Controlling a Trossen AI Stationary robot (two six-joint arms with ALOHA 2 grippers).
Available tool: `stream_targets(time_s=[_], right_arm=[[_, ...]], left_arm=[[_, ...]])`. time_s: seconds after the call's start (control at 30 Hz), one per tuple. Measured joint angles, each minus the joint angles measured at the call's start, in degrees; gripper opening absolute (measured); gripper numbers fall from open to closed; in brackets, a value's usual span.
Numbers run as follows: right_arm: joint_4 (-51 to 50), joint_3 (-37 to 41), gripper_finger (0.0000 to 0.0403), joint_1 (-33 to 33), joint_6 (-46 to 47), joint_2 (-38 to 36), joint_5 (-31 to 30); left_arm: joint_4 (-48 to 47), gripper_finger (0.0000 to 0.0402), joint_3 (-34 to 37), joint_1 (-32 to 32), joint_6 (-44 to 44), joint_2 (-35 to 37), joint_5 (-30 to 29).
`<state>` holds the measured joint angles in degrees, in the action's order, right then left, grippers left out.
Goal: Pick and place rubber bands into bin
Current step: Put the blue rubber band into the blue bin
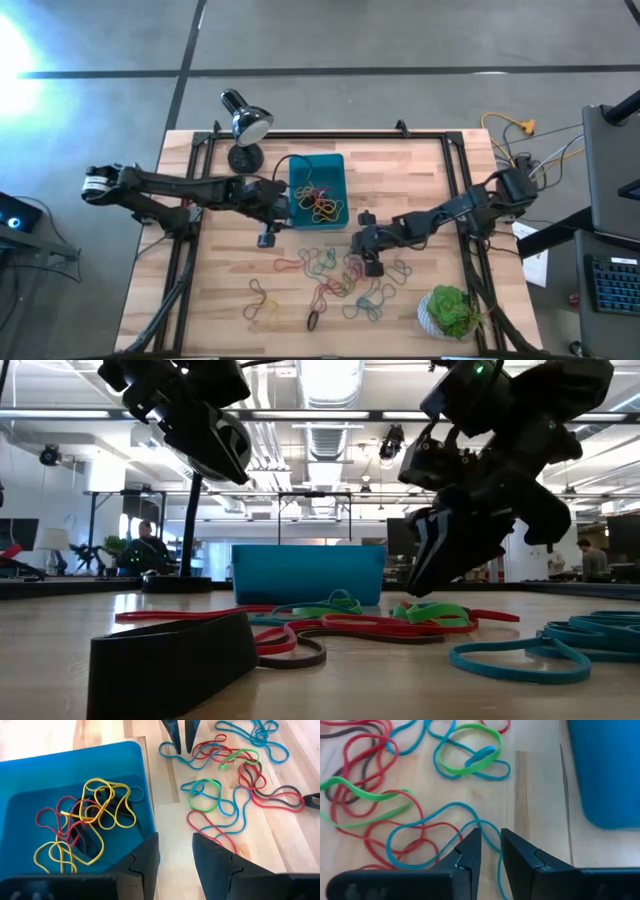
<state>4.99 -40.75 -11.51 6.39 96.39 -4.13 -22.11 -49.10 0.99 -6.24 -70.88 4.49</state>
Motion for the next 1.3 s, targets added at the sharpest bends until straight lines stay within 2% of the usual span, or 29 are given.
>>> stream_targets(time_s=[0.53, 0.8, 1.07, 1.3], right_arm=[[0.0, 0.0, 0.0067, 1.4, 0.0, 2.4, 0.8], [-0.2, 0.0, 0.0012, 1.8, -0.1, 2.4, 1.9], [-0.5, 0.0, 0.0008, 1.8, 0.7, 1.6, 1.7], [-0.4, 0.0, 0.0008, 1.7, 0.7, -2.6, 1.6]], left_arm=[[0.0, 0.0105, 0.0, 0.0, 0.0, -0.2, 0.0], [0.0, 0.0105, 0.0, 0.0, 0.0, -0.2, 0.0], [-0.5, 0.0105, 0.0, -0.1, 1.0, -0.2, 0.1], [-3.4, 0.0105, 0.0, -0.3, 1.5, -0.2, 0.1]])
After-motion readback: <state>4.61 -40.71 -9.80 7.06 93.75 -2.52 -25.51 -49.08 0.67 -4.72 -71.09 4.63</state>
